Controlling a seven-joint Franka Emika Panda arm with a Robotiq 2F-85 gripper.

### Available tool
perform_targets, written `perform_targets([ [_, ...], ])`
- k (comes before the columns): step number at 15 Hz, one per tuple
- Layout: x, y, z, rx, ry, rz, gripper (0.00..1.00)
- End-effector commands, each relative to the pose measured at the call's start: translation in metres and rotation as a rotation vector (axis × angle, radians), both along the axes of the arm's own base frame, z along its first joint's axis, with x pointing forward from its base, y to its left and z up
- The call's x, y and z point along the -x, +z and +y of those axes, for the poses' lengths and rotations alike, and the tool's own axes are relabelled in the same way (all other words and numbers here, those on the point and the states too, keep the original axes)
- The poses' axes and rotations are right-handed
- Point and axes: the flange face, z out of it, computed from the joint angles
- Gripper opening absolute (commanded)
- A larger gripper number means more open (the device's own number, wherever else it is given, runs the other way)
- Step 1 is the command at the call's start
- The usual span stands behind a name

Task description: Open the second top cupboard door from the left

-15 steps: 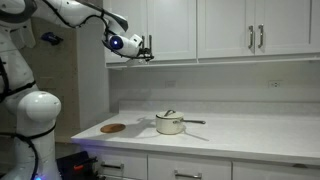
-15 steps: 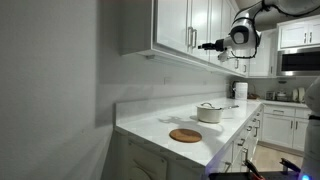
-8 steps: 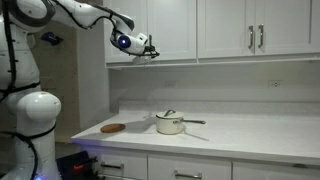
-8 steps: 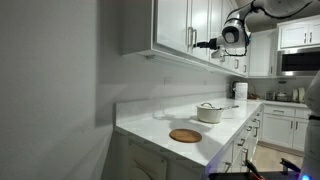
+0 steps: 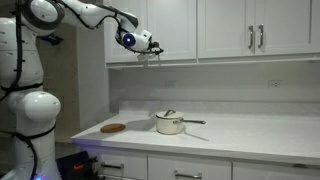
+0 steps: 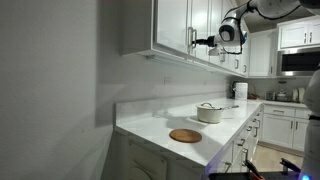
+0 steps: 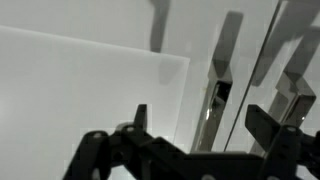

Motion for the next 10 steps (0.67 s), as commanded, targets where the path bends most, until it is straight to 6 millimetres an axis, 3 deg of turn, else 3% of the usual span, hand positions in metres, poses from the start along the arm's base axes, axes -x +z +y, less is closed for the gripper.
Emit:
perform_targets([
  [1, -0.017, 0.008, 0.001, 0.002, -0.041, -0.023, 0.75],
  [2, -0.020, 0.009, 0.001, 0.003, -0.045, -0.023, 0.74],
  [10, -0.029, 0.009, 0.008, 0.008, -0.074, -0.004, 0.13],
])
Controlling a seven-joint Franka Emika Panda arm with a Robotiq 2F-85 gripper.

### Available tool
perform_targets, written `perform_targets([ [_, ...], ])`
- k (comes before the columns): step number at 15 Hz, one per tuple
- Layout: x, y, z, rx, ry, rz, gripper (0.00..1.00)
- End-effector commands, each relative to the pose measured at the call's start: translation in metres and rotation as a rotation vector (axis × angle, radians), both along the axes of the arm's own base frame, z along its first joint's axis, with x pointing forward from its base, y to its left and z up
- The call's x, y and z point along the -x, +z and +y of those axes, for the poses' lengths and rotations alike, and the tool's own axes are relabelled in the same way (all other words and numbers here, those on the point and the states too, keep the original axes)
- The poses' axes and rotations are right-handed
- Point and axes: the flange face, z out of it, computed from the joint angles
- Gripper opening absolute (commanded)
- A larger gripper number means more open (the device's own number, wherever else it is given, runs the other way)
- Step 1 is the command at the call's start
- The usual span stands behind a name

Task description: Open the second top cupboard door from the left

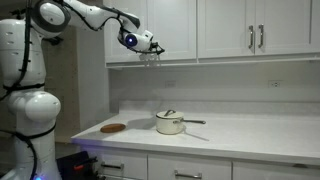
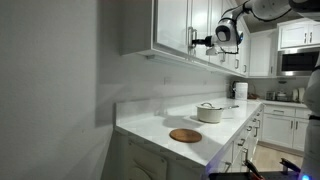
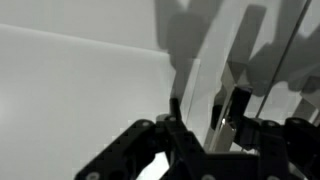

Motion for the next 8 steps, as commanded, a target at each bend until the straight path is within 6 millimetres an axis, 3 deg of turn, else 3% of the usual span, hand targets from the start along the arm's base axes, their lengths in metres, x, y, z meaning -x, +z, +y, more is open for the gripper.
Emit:
perform_targets([
  [1, -0.009, 0.005, -0.001, 0.013, -0.075, 0.010, 0.09],
  [2, -0.007, 0.006, 0.000, 0.016, -0.089, 0.023, 0.05],
  [8, 0.001, 0.012, -0.002, 0.034, -0.176, 0.077, 0.04],
])
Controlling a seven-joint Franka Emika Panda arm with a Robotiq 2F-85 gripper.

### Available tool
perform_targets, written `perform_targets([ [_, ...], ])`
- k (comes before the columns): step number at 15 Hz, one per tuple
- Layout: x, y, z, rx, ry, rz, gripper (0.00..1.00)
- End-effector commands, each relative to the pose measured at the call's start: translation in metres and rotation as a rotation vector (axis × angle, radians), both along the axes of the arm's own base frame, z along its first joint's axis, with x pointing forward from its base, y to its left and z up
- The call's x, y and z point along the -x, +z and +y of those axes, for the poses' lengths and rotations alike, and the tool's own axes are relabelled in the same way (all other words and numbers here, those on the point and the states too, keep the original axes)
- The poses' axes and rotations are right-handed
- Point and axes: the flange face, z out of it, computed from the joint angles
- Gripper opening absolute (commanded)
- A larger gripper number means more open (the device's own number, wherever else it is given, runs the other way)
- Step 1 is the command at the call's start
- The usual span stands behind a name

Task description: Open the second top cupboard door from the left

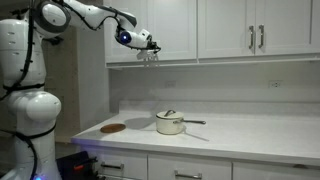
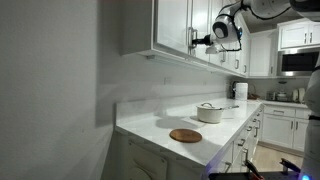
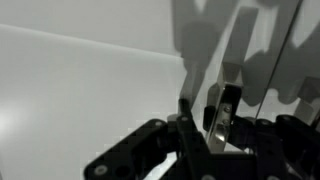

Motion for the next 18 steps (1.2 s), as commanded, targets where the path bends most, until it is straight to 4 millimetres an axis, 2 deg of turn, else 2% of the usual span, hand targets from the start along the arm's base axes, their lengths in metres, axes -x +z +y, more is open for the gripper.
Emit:
perform_targets([
  [1, -0.011, 0.004, -0.014, 0.008, -0.095, 0.031, 0.04],
  [9, -0.013, -0.002, -0.031, -0.017, -0.240, 0.117, 0.03],
  [14, -0.018, -0.014, -0.048, -0.058, -0.271, 0.158, 0.01],
  [18, -0.014, -0.020, -0.059, -0.076, -0.279, 0.174, 0.01],
])
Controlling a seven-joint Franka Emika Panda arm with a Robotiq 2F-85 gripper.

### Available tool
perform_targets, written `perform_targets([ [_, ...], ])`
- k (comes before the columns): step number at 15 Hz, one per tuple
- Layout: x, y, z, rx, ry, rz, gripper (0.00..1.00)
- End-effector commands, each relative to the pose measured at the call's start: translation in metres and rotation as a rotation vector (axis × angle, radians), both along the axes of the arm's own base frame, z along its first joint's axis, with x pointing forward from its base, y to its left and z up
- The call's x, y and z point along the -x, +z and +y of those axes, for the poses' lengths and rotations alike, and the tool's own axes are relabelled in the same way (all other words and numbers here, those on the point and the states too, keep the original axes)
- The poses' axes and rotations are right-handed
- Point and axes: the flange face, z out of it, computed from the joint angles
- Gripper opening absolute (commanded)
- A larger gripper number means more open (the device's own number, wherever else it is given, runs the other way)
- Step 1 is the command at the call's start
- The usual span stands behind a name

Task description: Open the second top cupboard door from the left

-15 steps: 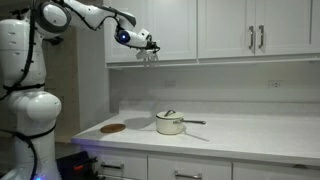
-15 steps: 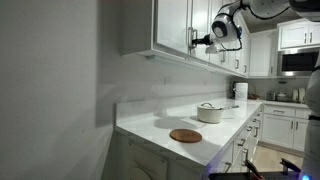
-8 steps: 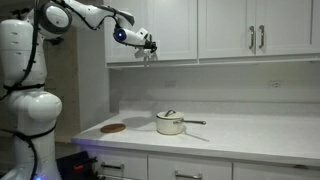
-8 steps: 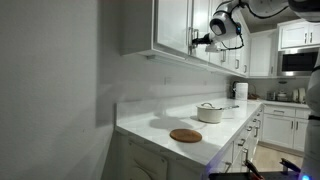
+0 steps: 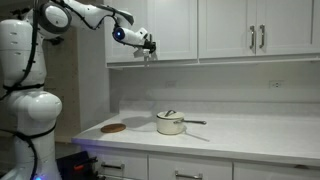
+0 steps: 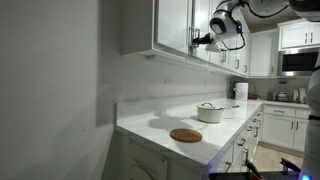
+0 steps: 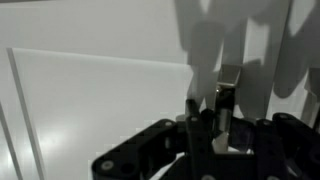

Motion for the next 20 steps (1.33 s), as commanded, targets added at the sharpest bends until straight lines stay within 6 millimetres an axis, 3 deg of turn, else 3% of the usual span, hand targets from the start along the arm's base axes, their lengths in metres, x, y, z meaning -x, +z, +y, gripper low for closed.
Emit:
perform_targets([
  [1, -0.025, -0.029, -0.063, 0.001, -0.137, 0.066, 0.00],
  [20, 0.010, -0.026, -0.096, -0.036, -0.118, 0.077, 0.01],
])
